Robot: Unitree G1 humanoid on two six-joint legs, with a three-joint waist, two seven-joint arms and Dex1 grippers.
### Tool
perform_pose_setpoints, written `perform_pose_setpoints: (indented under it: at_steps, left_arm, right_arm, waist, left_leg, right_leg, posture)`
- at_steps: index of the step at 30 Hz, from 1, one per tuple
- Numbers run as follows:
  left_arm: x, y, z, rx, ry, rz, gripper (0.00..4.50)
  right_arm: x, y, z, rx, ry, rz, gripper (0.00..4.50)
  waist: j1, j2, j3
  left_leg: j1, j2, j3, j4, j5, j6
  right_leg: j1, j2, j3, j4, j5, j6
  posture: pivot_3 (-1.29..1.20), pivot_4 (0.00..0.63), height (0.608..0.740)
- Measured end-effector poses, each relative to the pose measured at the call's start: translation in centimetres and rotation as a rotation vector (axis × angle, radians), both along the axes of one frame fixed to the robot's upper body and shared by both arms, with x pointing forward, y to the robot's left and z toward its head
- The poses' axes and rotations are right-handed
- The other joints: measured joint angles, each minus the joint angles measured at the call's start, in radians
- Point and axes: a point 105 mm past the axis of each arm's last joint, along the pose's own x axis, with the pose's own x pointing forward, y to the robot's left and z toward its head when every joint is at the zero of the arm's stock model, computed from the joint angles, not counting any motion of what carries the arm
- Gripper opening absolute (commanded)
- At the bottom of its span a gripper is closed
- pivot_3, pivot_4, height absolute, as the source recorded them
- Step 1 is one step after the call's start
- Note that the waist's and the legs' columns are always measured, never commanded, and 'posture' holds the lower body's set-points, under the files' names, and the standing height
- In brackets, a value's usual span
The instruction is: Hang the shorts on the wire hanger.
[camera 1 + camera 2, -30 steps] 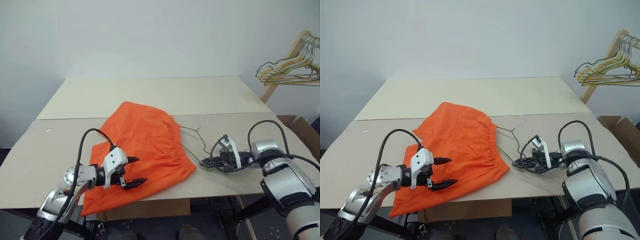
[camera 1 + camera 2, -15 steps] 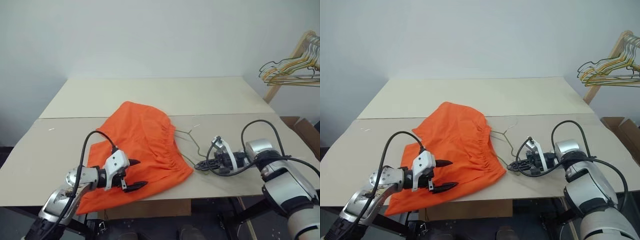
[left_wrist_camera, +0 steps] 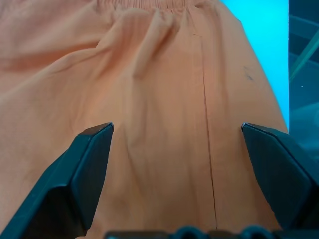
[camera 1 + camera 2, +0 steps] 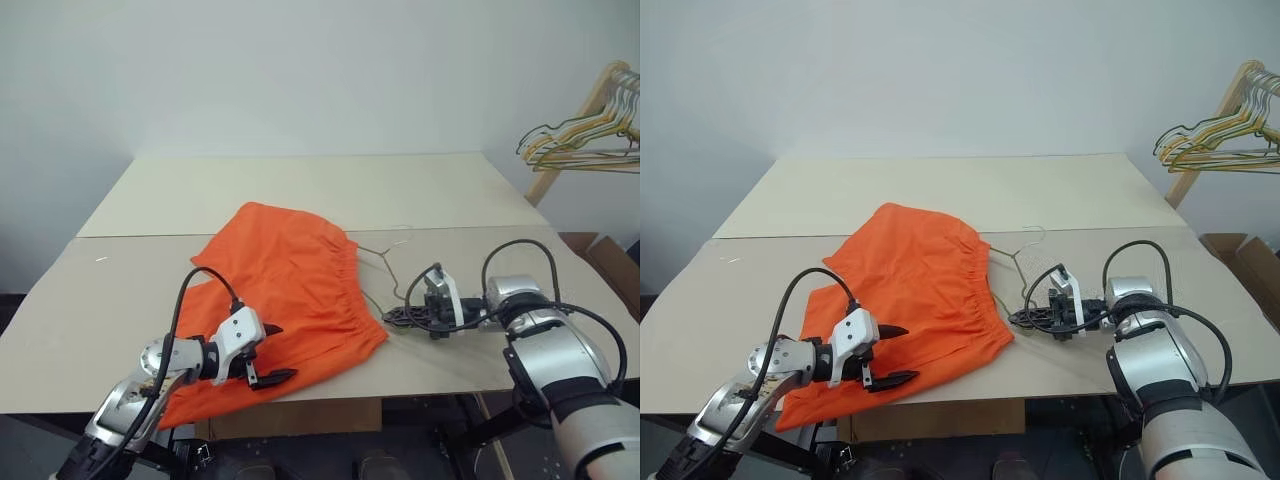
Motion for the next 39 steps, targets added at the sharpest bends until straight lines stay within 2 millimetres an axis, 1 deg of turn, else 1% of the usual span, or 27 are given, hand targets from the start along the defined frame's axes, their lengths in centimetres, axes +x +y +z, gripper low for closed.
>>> perform_pose_setpoints:
  at_steps: [3, 6, 9, 12, 15, 18, 21, 23, 24, 26, 28, 31, 32, 34, 36, 38, 39]
  left_arm:
    - [0.1, 0.1, -0.2, 0.004, 0.005, 0.006, 4.46]
    - [0.1, 0.1, -0.2, 0.003, 0.004, 0.011, 4.46]
    - [0.2, 0.1, -0.2, 0.001, 0.001, 0.015, 4.46]
    - [0.2, 0.1, -0.3, 0.005, -0.002, 0.017, 4.46]
    - [0.2, 0.1, -0.3, 0.006, -0.004, 0.017, 4.46]
    - [0.3, 0.1, -0.2, 0.007, -0.017, 0.013, 4.46]
    - [0.8, 0.1, 0.0, 0.004, -0.038, 0.015, 4.46]
    - [1.6, -0.2, 0.7, -0.011, -0.071, 0.014, 4.46]
    - [2.2, -0.5, 1.4, -0.024, -0.096, 0.015, 4.46]
    - [3.9, -0.7, 3.6, -0.062, -0.172, 0.025, 4.46]
    - [6.0, -0.7, 7.0, -0.105, -0.271, 0.034, 4.46]
    - [8.2, -0.5, 12.2, -0.160, -0.401, 0.024, 4.46]
    - [9.1, -0.3, 14.4, -0.168, -0.446, 0.007, 4.46]
    - [10.0, 0.3, 17.4, -0.168, -0.507, -0.015, 4.46]
    - [10.7, 0.9, 19.7, -0.156, -0.526, -0.069, 4.46]
    - [11.3, 1.5, 20.7, -0.112, -0.518, -0.124, 4.46]
    - [11.5, 1.7, 20.9, -0.076, -0.512, -0.156, 4.46]
  right_arm:
    - [0.1, 0.5, 0.0, 0.013, -0.004, 0.008, 0.00]
    - [0.8, 0.7, 0.1, 0.041, -0.021, -0.064, 0.00]
    - [2.0, 0.3, 0.3, 0.023, -0.104, -0.128, 0.00]
    - [2.6, 0.1, 0.5, -0.016, -0.208, -0.103, 0.00]
    - [3.2, 0.1, 1.0, -0.060, -0.359, -0.028, 0.00]
    - [4.0, 0.1, 1.2, -0.142, -0.576, 0.048, 0.00]
    - [5.0, 0.1, 1.1, -0.223, -0.716, 0.042, 0.00]
    - [5.7, 0.3, 1.7, -0.255, -0.805, 0.032, 0.00]
    - [6.0, 0.3, 2.1, -0.270, -0.848, 0.027, 0.00]
    - [6.5, 0.3, 2.9, -0.301, -0.938, 0.023, 0.00]
    - [6.6, 0.2, 3.2, -0.340, -1.024, 0.032, 0.00]
    - [6.4, 0.1, 2.9, -0.376, -1.070, 0.048, 0.00]
    - [6.2, 0.0, 2.9, -0.397, -1.096, 0.063, 0.00]
    - [6.0, 0.2, 2.9, -0.412, -1.129, 0.091, 0.00]
    - [5.8, 0.3, 3.0, -0.437, -1.168, 0.122, 0.00]
    - [5.7, 0.6, 3.1, -0.456, -1.195, 0.149, 0.00]
    - [5.6, 0.7, 3.2, -0.467, -1.214, 0.162, 0.00]
  waist:
    - [0.000, 0.000, 0.000]
    - [0.001, 0.000, 0.000]
    - [0.002, 0.000, 0.000]
    - [0.002, 0.001, 0.000]
    - [0.001, 0.001, 0.001]
    - [0.000, 0.001, 0.001]
    - [-0.001, 0.001, 0.001]
    - [-0.001, 0.002, 0.001]
    - [0.000, 0.002, 0.001]
    - [0.001, 0.002, 0.001]
    - [0.001, 0.002, 0.001]
    - [-0.005, 0.002, 0.001]
    - [-0.008, 0.001, 0.001]
    - [-0.014, 0.002, 0.001]
    - [-0.026, 0.002, 0.001]
    - [-0.037, 0.002, 0.002]
    - [-0.039, 0.002, 0.002]
  left_leg:
    - [0.000, 0.000, 0.000, 0.000, 0.000, 0.000]
    - [0.000, 0.000, 0.000, 0.000, 0.000, 0.000]
    - [0.000, 0.000, 0.000, 0.000, 0.000, 0.000]
    - [0.000, 0.000, 0.000, 0.000, 0.000, 0.000]
    - [-0.001, 0.000, 0.000, 0.000, 0.000, 0.000]
    - [-0.001, 0.000, 0.000, 0.000, 0.000, 0.000]
    - [-0.001, 0.000, 0.000, 0.000, 0.000, 0.000]
    - [-0.001, 0.000, 0.000, 0.000, 0.000, -0.001]
    - [-0.001, 0.000, 0.000, 0.000, 0.000, -0.001]
    - [-0.002, 0.000, -0.001, 0.000, 0.000, -0.001]
    - [-0.002, 0.000, -0.001, 0.000, 0.000, -0.001]
    - [-0.003, 0.000, -0.001, 0.000, 0.001, -0.001]
    - [-0.003, -0.001, -0.001, 0.000, 0.001, -0.001]
    - [-0.002, -0.001, -0.001, 0.000, 0.001, -0.001]
    - [-0.002, -0.001, -0.001, 0.000, 0.001, -0.001]
    - [-0.002, -0.001, -0.001, 0.000, 0.001, -0.001]
    - [-0.002, -0.001, -0.001, 0.000, 0.001, -0.001]
  right_leg:
    - [0.000, 0.000, 0.000, 0.000, 0.000, 0.000]
    - [0.000, 0.000, 0.000, 0.000, 0.000, 0.000]
    - [0.000, 0.000, 0.000, 0.000, 0.000, 0.000]
    - [0.000, 0.000, 0.000, 0.000, 0.000, 0.000]
    - [-0.001, 0.000, 0.000, 0.000, 0.000, 0.000]
    - [0.000, 0.000, 0.000, 0.000, 0.000, 0.000]
    - [0.000, 0.000, 0.000, 0.000, 0.000, 0.000]
    - [0.000, 0.000, 0.000, 0.000, 0.000, 0.000]
    - [0.000, 0.000, 0.000, 0.000, 0.000, 0.000]
    - [0.000, 0.000, 0.000, 0.000, 0.000, 0.000]
    - [0.000, 0.000, 0.000, -0.001, 0.000, 0.000]
    - [-0.001, 0.000, 0.000, -0.001, 0.000, 0.000]
    - [-0.001, 0.000, -0.001, -0.001, 0.000, 0.000]
    - [-0.001, 0.000, 0.000, -0.001, 0.000, 0.000]
    - [-0.001, 0.000, -0.001, -0.001, 0.000, 0.000]
    - [-0.001, 0.000, -0.001, -0.002, 0.000, 0.000]
    - [-0.001, 0.000, -0.001, -0.002, 0.000, 0.000]
  posture:
    - [0.02, 0.000, 0.740]
    - [0.02, 0.000, 0.740]
    - [0.02, 0.000, 0.740]
    - [0.02, 0.000, 0.740]
    - [0.01, 0.000, 0.740]
    - [0.00, 0.000, 0.740]
    - [-0.01, 0.000, 0.740]
    - [-0.02, 0.000, 0.740]
    - [-0.02, 0.000, 0.740]
    - [-0.03, 0.000, 0.740]
    - [-0.03, 0.000, 0.740]
    - [-0.04, 0.000, 0.740]
    - [-0.04, 0.000, 0.740]
    - [-0.05, 0.000, 0.740]
    - [-0.05, 0.000, 0.740]
    - [-0.05, 0.000, 0.740]
    - [-0.05, 0.000, 0.740]
